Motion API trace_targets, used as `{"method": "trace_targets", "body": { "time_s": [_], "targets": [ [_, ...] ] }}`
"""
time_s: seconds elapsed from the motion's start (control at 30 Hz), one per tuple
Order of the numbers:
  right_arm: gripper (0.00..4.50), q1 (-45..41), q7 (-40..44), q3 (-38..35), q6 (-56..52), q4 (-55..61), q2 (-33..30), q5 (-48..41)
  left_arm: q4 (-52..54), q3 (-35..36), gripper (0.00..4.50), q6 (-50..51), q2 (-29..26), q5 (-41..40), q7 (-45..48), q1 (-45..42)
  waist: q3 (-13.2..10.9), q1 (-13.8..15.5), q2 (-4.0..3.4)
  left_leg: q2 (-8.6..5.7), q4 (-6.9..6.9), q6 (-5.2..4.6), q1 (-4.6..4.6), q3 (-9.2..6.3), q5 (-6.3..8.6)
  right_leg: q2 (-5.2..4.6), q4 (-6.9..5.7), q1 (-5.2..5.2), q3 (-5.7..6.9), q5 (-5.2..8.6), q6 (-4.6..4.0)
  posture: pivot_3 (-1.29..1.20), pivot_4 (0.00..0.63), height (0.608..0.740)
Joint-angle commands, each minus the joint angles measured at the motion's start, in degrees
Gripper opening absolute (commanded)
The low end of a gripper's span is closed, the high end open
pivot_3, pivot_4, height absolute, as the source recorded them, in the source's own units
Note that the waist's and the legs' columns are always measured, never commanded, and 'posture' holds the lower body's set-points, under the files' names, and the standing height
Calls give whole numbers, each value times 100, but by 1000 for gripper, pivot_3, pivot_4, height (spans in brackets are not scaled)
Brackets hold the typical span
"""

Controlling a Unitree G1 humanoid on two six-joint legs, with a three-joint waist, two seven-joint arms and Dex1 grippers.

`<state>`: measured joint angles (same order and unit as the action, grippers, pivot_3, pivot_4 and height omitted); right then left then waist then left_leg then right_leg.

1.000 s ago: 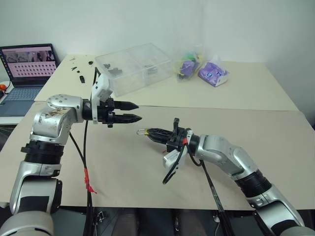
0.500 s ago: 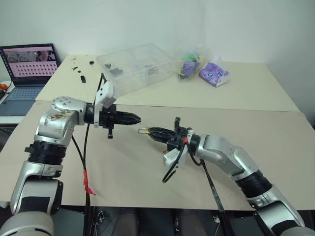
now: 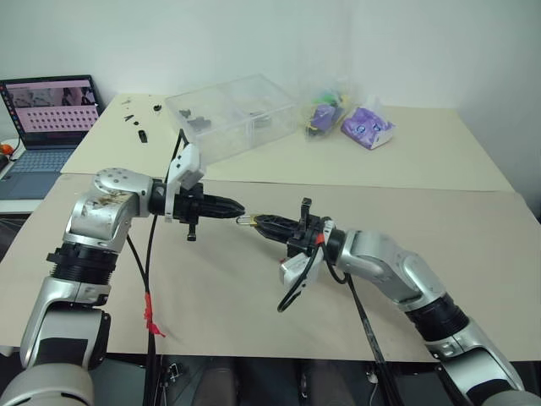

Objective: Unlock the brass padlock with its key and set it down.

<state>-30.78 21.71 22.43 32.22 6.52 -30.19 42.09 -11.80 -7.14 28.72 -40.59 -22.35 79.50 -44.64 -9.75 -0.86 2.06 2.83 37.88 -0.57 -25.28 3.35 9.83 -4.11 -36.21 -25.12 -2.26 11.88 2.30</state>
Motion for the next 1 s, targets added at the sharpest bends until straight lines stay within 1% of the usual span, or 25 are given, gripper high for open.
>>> {"method": "trace_targets", "body": {
  "time_s": [0.03, 0.47, 0.67, 1.0],
  "targets": [
    [81, -106, -17, -232, -76, 266, -13, -114, 164, 37, 340, -89, 12, 1, 32, -74, 0, 0, 0, 0, 0, 0, 0, 0, 0, 0, 0, 0, 0, 0, 0, 0, 150, 726],
    [81, -190, -9, -283, -138, 184, 60, -150, 188, 52, 340, -101, 35, 23, -19, -77, 0, 0, 0, 0, 0, 0, 0, 0, 0, 0, 0, 0, 0, 0, 0, 0, 150, 726],
    [81, -190, -83, -338, -66, -1, -72, -99, 203, 86, 340, -85, -5, 18, -29, -67, 0, 2, 0, 0, 0, 0, 0, 0, 0, 0, 0, 0, 0, 0, 0, 0, 150, 726],
    [81, -554, -18, -469, -234, -23, -8, -288, 240, 100, 340, -88, 56, 28, -103, -32, 0, -4, 0, 1, 0, 0, 0, 0, 0, 1, 0, -1, 0, -1, 0, 0, 150, 726]
  ]
}}
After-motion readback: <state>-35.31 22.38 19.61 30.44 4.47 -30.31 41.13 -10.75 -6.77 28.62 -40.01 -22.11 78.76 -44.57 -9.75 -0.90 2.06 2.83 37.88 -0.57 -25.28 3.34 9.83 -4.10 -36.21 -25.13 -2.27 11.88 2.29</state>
